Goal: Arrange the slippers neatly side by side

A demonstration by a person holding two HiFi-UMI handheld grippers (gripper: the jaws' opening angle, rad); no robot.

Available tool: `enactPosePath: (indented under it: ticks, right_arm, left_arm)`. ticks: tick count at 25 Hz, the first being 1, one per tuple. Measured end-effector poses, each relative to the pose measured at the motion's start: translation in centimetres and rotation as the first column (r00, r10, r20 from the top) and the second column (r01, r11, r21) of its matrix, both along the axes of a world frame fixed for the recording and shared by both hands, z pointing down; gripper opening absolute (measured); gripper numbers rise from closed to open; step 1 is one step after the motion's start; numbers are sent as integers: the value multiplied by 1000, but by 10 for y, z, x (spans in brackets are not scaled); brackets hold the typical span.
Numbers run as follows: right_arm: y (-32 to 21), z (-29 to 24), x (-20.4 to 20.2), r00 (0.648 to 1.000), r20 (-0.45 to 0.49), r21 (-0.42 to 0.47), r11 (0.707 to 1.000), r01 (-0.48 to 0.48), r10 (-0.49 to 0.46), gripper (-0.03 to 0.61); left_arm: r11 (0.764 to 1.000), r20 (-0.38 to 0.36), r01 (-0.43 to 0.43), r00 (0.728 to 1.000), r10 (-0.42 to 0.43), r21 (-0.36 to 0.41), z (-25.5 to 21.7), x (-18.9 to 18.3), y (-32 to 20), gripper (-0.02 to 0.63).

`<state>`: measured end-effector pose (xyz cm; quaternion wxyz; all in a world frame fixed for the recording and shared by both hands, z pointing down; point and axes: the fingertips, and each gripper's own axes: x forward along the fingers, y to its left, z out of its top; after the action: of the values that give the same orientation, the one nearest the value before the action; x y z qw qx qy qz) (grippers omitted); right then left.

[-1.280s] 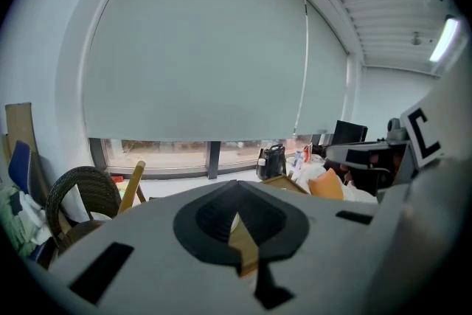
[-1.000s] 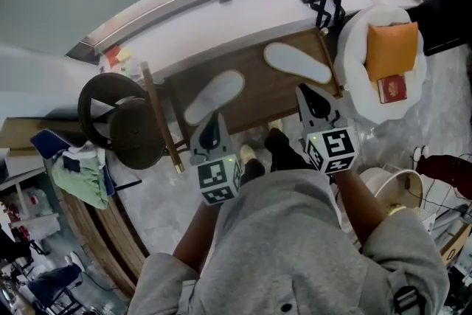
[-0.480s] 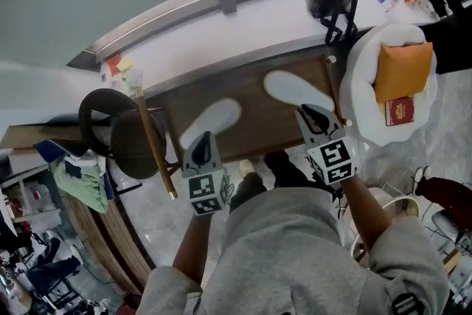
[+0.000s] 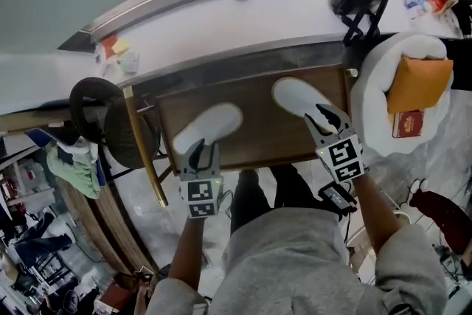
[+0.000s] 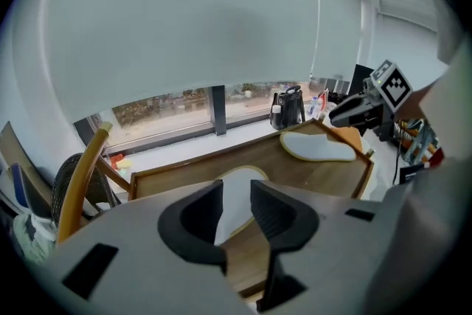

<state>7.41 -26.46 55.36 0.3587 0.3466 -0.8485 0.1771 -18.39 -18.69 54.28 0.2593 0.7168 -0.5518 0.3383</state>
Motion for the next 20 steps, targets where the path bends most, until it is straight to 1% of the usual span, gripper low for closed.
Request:
enactPosePath:
  ticks: [4, 8, 13, 14, 17, 18, 20]
  right_arm:
    - [-10, 31, 10, 997, -62, -3, 999, 51, -51, 146]
    - [-11, 62, 13, 992, -83, -50, 995, 86, -90, 146]
    - [-15, 85, 12, 988, -108, -77, 992, 100, -108, 144]
    - [-16, 87, 12, 987, -114, -78, 992, 101, -109, 139]
    - [-18, 90, 12, 984, -141, -73, 993, 95, -105, 63]
    - [-18, 90, 10, 985, -143, -74, 993, 89, -99, 49]
    - [-18, 88, 7, 989, -125, -86, 994, 65, -75, 40]
  left_arm:
    - [999, 21, 27, 999, -27, -28, 22, -5, 0, 135]
    - [998, 28, 62, 998, -61, -21, 34, -6, -3, 135]
    - [997, 31, 72, 997, -71, -34, 44, -4, -7, 135]
    - [997, 31, 73, 997, -72, -34, 44, -5, -7, 135]
    - [996, 28, 86, 996, -85, -35, 46, -8, -8, 135]
    - [995, 27, 93, 995, -92, -32, 46, -9, -8, 135]
    - [994, 26, 103, 994, -103, -23, 46, -10, -10, 135]
